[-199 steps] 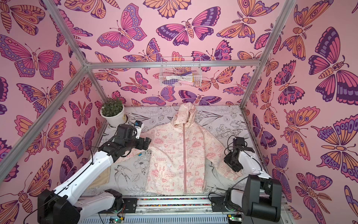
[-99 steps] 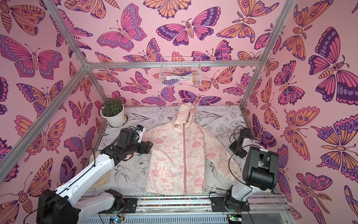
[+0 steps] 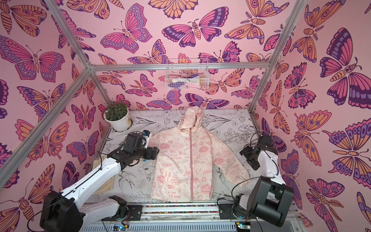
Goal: Unzip the jacket
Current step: Flatten out the jacket at the center of the board.
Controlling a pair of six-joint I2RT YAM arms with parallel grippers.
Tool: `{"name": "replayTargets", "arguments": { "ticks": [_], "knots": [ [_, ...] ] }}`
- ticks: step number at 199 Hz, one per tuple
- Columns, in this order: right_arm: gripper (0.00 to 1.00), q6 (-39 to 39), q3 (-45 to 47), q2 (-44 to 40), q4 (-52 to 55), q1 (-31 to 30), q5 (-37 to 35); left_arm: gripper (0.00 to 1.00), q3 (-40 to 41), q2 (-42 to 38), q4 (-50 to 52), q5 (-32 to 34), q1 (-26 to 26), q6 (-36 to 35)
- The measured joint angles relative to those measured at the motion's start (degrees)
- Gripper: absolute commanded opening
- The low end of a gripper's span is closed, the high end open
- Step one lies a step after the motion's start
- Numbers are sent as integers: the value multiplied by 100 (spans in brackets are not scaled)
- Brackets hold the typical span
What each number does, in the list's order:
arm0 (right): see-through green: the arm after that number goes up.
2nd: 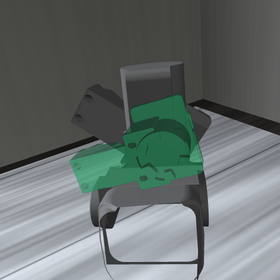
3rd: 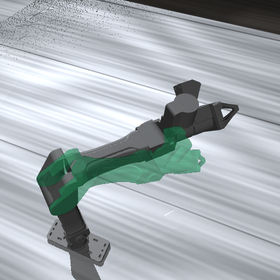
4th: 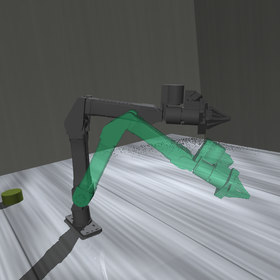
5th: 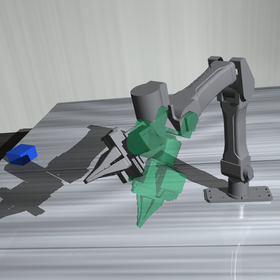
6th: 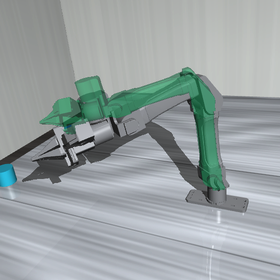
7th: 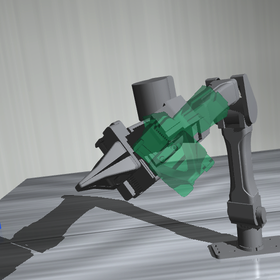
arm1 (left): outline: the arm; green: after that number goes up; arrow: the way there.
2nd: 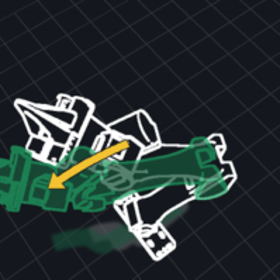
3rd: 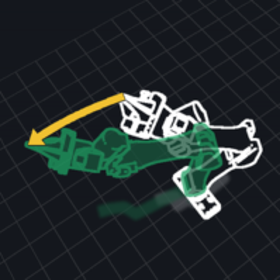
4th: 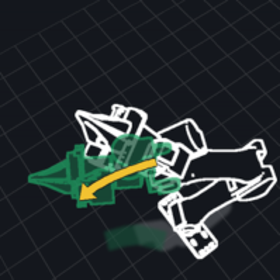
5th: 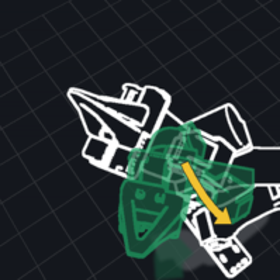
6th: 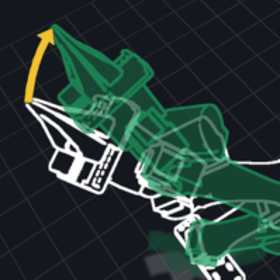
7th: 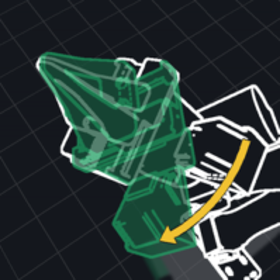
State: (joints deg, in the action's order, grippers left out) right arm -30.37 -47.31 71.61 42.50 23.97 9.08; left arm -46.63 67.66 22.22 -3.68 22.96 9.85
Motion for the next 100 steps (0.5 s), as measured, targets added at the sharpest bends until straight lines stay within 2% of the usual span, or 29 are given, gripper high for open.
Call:
{"name": "replayTargets", "arguments": {
  "ticks": [29, 65, 83, 88, 100],
  "knots": [
    [78, -240, 619, -341, 501, -144, -42, 91, 0, 76, -122, -105, 0, -33],
    [73, -881, 940, 195, 487, -890, -140, 92, 2, 76, -323, -264, -2, -9],
    [64, -1217, 1029, 612, 236, -1252, -278, 92, 24, 66, -387, -291, -2, 15],
    [57, -1329, 1005, 686, 227, -1338, -358, 92, 42, 57, -413, -293, 0, 20],
    [47, -1513, 981, 793, 269, -1429, -544, 92, 87, 24, -424, -295, -2, 31]
  ]
}}
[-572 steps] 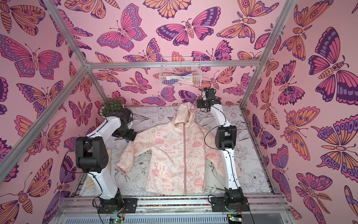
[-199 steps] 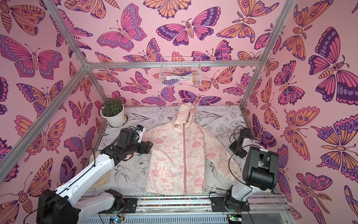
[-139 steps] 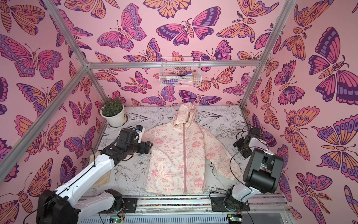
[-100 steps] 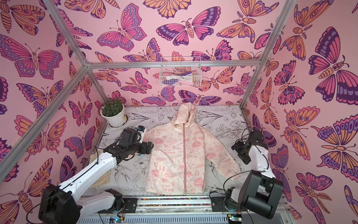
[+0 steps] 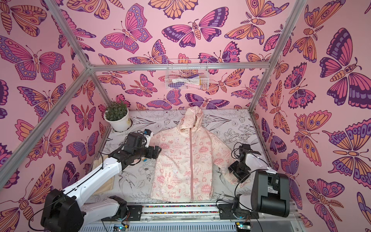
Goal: Unzip the jacket
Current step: Flatten out the jacket at the center of the board.
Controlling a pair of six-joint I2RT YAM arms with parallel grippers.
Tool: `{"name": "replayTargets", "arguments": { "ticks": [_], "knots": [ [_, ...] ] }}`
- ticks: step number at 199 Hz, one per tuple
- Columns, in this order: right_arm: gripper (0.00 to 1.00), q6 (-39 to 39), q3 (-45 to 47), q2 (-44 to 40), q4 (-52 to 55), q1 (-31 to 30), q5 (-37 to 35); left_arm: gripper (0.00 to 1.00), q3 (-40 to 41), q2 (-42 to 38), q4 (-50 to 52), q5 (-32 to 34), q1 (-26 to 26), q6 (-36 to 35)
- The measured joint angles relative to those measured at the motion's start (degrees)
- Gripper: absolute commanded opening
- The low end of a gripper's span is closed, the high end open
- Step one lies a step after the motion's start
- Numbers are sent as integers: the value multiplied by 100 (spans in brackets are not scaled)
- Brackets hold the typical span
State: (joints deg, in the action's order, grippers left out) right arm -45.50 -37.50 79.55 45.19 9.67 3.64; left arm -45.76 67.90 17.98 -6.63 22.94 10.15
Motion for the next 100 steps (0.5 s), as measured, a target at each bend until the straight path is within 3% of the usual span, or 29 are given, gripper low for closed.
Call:
{"name": "replayTargets", "arguments": {
  "ticks": [13, 24, 50, 100],
  "knots": [
    [15, -118, -79, 76, 0, -17, -70, 93, 57, -57, 4, 4, 0, 2],
    [0, -166, -164, 162, -39, -28, -125, 93, 92, -98, 4, 11, 0, 0],
    [0, -92, -457, 437, -138, 184, -177, 93, 105, -144, 2, 22, 0, 2],
    [0, 649, -1486, 1425, -778, 1766, -470, 91, 103, -48, -2, 20, 0, 0]
  ]
}}
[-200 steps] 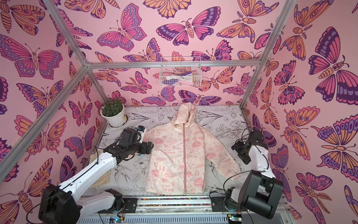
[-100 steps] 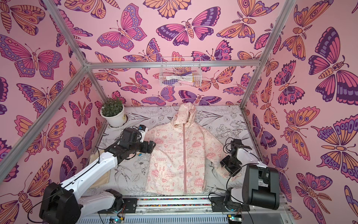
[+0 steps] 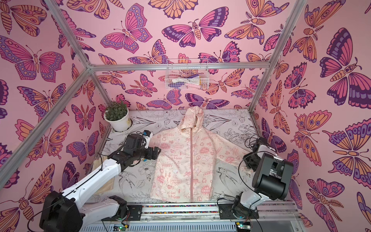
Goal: Unzip the jacket
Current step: Flatten out the jacket at the center of the board.
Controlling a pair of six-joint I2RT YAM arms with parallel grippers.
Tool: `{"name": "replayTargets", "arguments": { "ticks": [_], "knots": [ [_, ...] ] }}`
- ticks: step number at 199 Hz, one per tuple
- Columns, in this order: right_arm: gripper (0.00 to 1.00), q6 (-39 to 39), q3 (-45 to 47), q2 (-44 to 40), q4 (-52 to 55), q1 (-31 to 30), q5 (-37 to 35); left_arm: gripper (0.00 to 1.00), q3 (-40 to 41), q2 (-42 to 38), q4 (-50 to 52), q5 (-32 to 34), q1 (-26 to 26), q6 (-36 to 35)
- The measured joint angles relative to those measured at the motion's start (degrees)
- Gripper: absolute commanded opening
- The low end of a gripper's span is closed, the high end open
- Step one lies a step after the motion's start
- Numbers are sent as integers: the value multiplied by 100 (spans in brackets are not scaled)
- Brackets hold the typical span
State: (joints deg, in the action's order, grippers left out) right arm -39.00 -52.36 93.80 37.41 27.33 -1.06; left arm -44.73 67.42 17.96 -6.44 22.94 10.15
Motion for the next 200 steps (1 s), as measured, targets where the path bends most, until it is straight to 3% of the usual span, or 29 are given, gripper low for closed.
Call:
{"name": "replayTargets", "arguments": {
  "ticks": [4, 11, 15, 49, 83, 132, 175, 200],
  "knots": [
    [8, 74, -140, 118, -13, 48, -68, 91, 0, 33, -2, -2, 0, 0],
    [37, 214, -404, 363, -15, 94, -179, 90, -2, 94, -4, -2, 0, -2],
    [45, 278, -553, 496, -9, 105, -229, 90, -2, 133, -2, -2, 0, -2],
    [69, 848, -1141, 907, -17, 28, -479, 90, -37, 291, 7, -20, 0, -20],
    [74, 1185, -872, -256, 352, -546, -708, 98, -20, 164, 31, -9, 13, 94],
    [74, 1161, -140, -2387, 1071, -2345, -55, 99, 70, -295, 599, 129, 575, 474],
    [71, 330, 962, -3880, 1878, -3552, 791, 87, 415, -629, 986, -37, 1069, 1311],
    [70, -442, 1248, -4144, 1810, -4542, 955, 85, 894, -844, 1126, -46, 1373, 1906]
  ]
}}
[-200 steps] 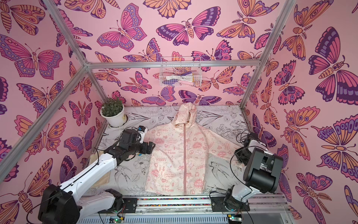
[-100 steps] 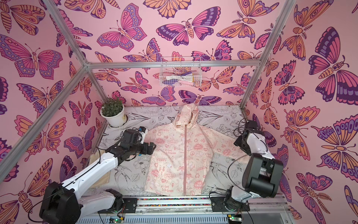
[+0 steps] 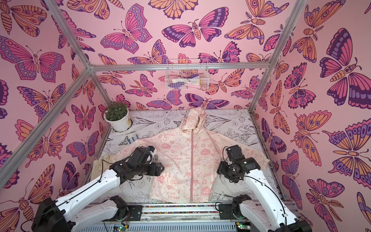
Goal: Unzip the jacket
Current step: Flatten out the jacket at the center of the board.
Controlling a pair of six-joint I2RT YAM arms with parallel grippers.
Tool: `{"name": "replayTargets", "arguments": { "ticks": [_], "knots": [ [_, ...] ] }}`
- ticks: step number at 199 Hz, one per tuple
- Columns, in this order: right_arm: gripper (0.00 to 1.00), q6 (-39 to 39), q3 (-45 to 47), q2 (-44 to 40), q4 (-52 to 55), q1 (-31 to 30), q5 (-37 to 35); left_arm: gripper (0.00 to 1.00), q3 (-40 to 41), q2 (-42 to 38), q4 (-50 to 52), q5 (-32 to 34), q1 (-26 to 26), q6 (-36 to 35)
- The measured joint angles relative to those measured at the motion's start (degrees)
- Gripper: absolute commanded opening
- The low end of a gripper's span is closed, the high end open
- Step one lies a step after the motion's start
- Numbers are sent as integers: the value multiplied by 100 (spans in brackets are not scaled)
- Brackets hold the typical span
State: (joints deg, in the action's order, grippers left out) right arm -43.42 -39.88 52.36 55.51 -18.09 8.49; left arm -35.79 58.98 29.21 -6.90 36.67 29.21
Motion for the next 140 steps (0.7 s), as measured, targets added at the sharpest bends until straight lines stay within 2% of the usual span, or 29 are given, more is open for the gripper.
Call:
{"name": "replayTargets", "arguments": {
  "ticks": [25, 58, 77, 87, 97, 123, 140],
  "knots": [
    [68, -632, 260, 369, -361, -754, -2, 85, 348, -125, 122, 46, 372, 562],
    [57, -1003, 647, 824, -879, -986, -103, 83, 581, -369, 227, 201, 739, 1165],
    [45, -1062, 723, 966, -1086, -994, -142, 82, 691, -422, 234, 284, 868, 1447],
    [29, -1071, 723, 1058, -1220, -1003, -162, 79, 732, -409, 238, 328, 929, 1537],
    [20, -1027, 721, 1161, -1335, -1008, -175, 77, 756, -358, 238, 358, 990, 1613],
    [9, -997, 708, 1423, -1510, -1010, -214, 70, 761, -92, 234, 452, 1147, 1775],
    [0, -916, 643, 1526, -1513, -1012, -291, 61, 772, 68, 219, 529, 1224, 1853]
  ]
}}
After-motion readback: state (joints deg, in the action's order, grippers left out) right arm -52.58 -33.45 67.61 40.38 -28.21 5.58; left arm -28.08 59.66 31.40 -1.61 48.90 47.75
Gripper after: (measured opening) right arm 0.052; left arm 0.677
